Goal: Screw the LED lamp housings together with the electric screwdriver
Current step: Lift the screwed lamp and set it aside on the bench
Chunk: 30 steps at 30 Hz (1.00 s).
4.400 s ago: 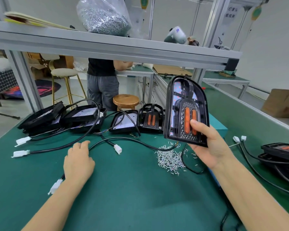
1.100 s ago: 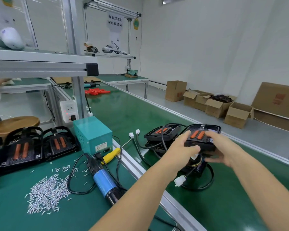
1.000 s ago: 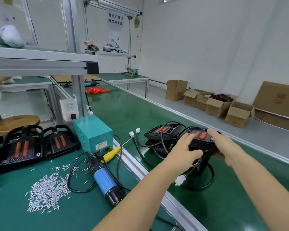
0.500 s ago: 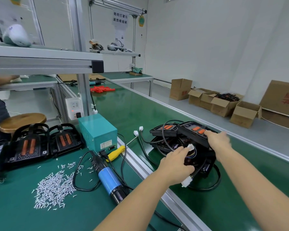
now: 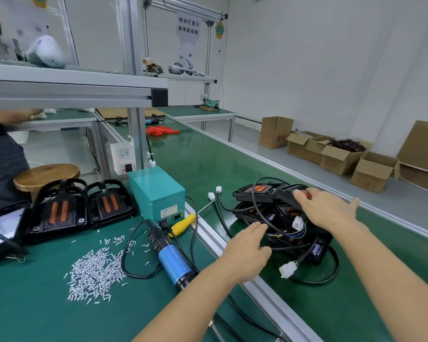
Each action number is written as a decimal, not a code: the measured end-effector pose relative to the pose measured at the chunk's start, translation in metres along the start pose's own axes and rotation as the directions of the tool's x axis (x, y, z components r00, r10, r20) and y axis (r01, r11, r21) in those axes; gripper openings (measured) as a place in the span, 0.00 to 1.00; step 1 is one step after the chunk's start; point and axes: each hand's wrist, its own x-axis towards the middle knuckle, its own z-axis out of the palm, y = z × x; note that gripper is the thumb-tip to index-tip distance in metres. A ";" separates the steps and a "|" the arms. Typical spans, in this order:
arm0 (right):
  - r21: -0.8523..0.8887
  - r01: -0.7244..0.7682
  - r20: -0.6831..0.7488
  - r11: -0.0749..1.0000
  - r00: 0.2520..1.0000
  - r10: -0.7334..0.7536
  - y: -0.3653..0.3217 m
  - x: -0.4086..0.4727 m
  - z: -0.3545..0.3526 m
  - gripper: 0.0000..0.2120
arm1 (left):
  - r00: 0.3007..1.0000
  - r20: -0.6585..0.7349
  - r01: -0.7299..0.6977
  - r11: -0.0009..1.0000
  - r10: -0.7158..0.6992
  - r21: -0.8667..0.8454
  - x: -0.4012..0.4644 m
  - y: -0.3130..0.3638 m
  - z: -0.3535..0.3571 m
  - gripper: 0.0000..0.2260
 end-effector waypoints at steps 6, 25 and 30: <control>-0.003 0.060 -0.076 0.998 0.995 -0.060 -0.023 -0.015 -0.005 0.31 | 0.992 -0.121 0.027 0.996 -0.037 -0.089 -0.033 -0.027 -0.021 0.24; 0.306 0.693 0.089 0.652 0.662 -0.745 -0.231 -0.195 0.050 0.28 | 0.761 -0.551 0.378 0.924 -0.343 -0.053 -0.199 -0.127 -0.087 0.24; 0.314 0.762 0.085 0.567 0.572 -0.816 -0.267 -0.236 0.064 0.28 | 0.689 -0.597 0.464 0.883 -0.411 -0.072 -0.243 -0.144 -0.091 0.24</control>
